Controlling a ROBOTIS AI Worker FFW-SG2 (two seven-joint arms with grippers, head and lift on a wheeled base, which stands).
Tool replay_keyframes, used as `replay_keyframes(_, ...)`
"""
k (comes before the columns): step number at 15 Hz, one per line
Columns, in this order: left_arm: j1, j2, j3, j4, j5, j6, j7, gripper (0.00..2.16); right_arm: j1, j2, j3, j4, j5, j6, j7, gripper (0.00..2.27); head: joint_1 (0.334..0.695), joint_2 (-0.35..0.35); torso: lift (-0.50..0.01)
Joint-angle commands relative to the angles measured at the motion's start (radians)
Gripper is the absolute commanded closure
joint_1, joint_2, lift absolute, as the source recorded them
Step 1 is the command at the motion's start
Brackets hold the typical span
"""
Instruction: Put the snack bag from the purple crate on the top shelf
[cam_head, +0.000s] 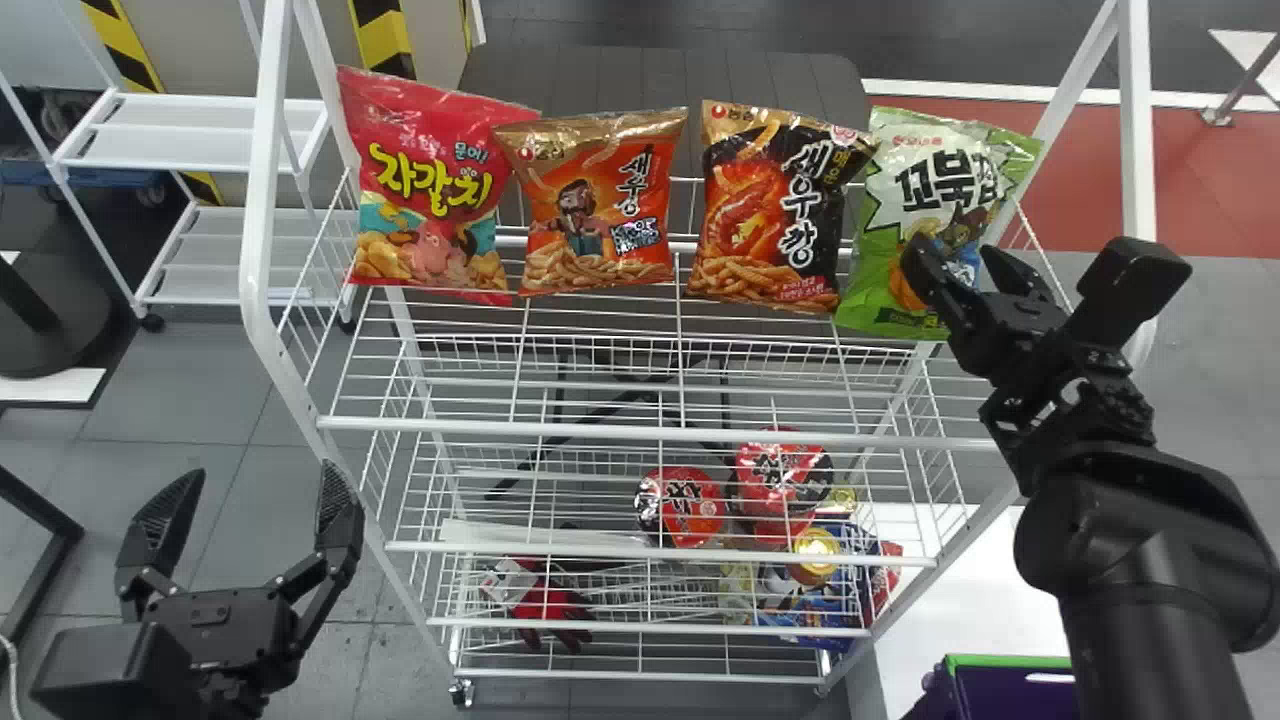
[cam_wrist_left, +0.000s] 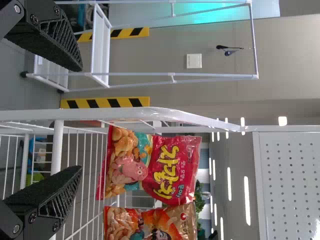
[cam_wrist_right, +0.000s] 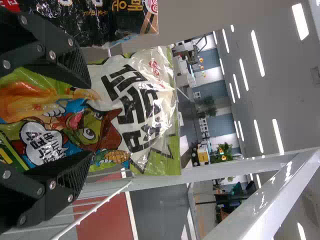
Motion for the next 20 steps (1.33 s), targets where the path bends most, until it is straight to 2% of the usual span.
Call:
replay_keyframes(1,0.0,-0.002,0.0,0.0,0.0,0.001,0.0,0.12,0.025,0.001,0.013,-0.035,0.001,0.003,0.0,0.05,0.695,-0.035,0.0)
replay_keyframes(8,0.014,0.003,0.0,-0.032,-0.001,0.007,0.0,0.12,0.197,0.001,0.118,-0.29,0.018,0.074,-0.028,0.03,0.695,-0.002,0.0)
replay_keyframes(10,0.031,0.005,0.011,-0.057,-0.004,0.016,0.0,0.12,0.296,0.001,0.157,-0.405,0.067,0.101,-0.068,0.03,0.695,0.016,0.0)
replay_keyframes(12,0.043,0.005,0.018,-0.08,-0.009,0.022,-0.001,0.12,0.405,0.001,0.184,-0.508,0.095,0.095,-0.069,0.02,0.695,0.042,0.0)
replay_keyframes(14,0.051,0.003,0.018,-0.098,-0.018,0.034,-0.001,0.12,0.508,0.001,0.22,-0.568,0.13,-0.003,-0.077,0.02,0.695,0.062,0.0)
replay_keyframes(17,0.058,-0.002,0.003,-0.115,-0.044,0.059,-0.001,0.12,0.654,0.001,0.245,-0.578,0.174,-0.313,-0.078,0.02,0.695,0.093,0.0)
replay_keyframes(20,0.06,-0.012,-0.011,-0.119,-0.061,0.083,-0.001,0.12,0.743,0.001,0.259,-0.585,0.178,-0.371,-0.094,0.02,0.695,0.111,0.0)
